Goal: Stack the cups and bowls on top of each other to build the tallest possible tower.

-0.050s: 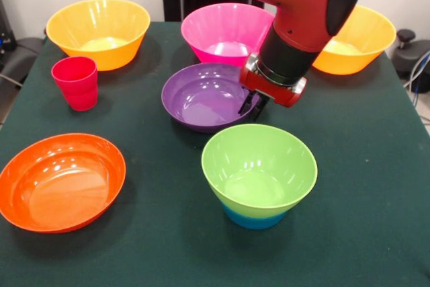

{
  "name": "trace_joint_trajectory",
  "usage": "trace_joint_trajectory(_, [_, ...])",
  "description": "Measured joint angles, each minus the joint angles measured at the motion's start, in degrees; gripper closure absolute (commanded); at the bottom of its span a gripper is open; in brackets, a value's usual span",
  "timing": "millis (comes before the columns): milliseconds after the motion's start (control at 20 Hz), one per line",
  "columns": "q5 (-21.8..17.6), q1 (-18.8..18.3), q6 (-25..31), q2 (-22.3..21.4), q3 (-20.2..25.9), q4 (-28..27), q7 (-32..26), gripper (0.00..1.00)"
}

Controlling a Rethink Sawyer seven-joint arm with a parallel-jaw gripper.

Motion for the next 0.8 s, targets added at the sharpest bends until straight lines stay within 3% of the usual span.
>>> trace_joint_trajectory(300, [-0.01, 0.35, 1.02, 0.01, -0.40, -0.22, 0.00, 1.00])
trace_joint_trajectory(800, [-0.04, 0.07, 9.48, -0.43, -1.22, -4.93, 0.00, 1.00])
